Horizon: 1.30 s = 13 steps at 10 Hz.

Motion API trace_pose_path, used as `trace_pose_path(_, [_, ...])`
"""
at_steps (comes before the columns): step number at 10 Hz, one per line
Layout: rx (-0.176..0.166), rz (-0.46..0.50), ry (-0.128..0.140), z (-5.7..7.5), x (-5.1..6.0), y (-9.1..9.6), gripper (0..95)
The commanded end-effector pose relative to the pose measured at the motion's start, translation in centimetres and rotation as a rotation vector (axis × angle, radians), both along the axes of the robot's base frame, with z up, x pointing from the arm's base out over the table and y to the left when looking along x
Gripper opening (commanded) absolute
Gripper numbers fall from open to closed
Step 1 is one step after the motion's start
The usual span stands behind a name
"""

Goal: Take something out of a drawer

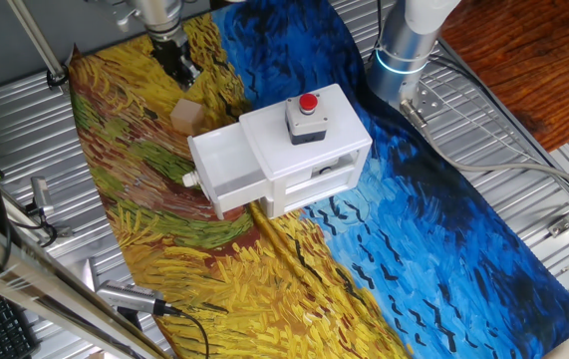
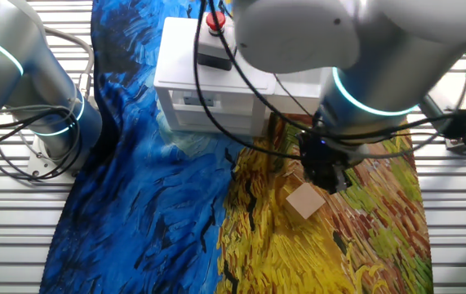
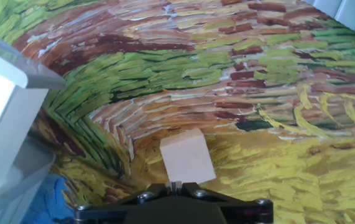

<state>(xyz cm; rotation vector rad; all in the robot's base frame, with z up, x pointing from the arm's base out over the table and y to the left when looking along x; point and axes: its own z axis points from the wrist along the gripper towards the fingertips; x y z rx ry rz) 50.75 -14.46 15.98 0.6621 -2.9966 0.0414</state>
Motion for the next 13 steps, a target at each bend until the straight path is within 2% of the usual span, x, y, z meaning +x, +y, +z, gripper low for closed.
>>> trace_pose_path(1, [0.005,0.014,-0.006,0.0,-0.2,0.0,0.0])
trace_pose_path(2, [0.006,0.025,-0.005,-0.1,0.1,-0.2,0.0])
trace_pose_path(4, [0.01,0.041,-0.004,-0.8,1.9,-0.7,0.0])
trace_pose_path(6, [0.011,0.053,-0.005,-2.5,4.1,-0.8,0.0])
trace_pose_path(9, [0.011,0.054,-0.005,-4.4,6.2,-0.6,0.0])
trace_pose_path(10, [0.013,0.07,-0.006,-4.6,6.5,-0.7,0.0])
trace_pose_path(13, [0.008,0.081,-0.008,-4.6,6.2,-1.0,0.0])
